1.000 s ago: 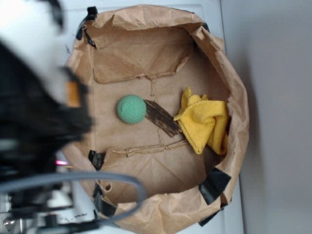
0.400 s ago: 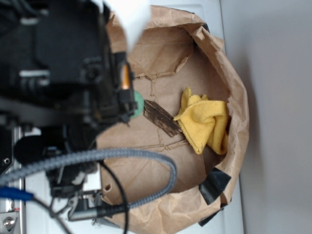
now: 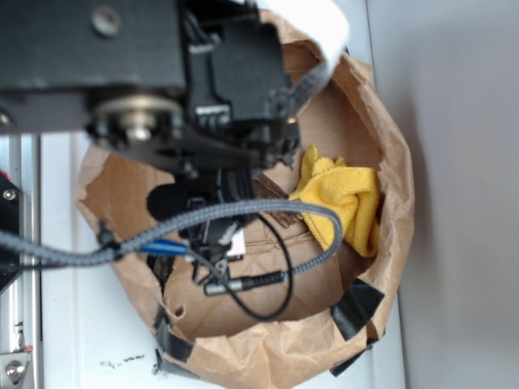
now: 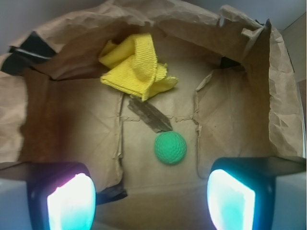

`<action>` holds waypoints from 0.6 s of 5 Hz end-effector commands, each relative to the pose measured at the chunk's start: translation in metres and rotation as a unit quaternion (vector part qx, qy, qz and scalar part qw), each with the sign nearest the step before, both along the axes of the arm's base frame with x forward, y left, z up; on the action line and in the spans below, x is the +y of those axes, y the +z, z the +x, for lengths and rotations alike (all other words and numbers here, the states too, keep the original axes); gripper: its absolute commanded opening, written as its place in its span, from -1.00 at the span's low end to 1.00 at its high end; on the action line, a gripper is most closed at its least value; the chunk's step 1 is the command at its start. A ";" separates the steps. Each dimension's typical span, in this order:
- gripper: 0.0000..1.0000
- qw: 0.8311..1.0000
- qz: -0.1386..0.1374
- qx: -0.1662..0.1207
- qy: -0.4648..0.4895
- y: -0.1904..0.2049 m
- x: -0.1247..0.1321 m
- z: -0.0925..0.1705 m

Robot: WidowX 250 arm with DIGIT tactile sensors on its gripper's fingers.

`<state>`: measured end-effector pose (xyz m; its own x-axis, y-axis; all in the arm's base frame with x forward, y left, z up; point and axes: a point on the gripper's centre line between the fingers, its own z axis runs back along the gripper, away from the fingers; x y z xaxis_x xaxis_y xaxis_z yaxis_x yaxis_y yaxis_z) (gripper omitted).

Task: Grab the green ball.

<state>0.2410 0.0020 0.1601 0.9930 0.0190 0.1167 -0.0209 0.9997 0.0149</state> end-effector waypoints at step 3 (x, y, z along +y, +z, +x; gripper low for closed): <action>1.00 0.995 0.021 0.040 -0.084 -0.091 0.043 0.017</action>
<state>0.2497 0.0364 0.0556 0.9856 -0.1682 -0.0155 0.1686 0.9852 0.0318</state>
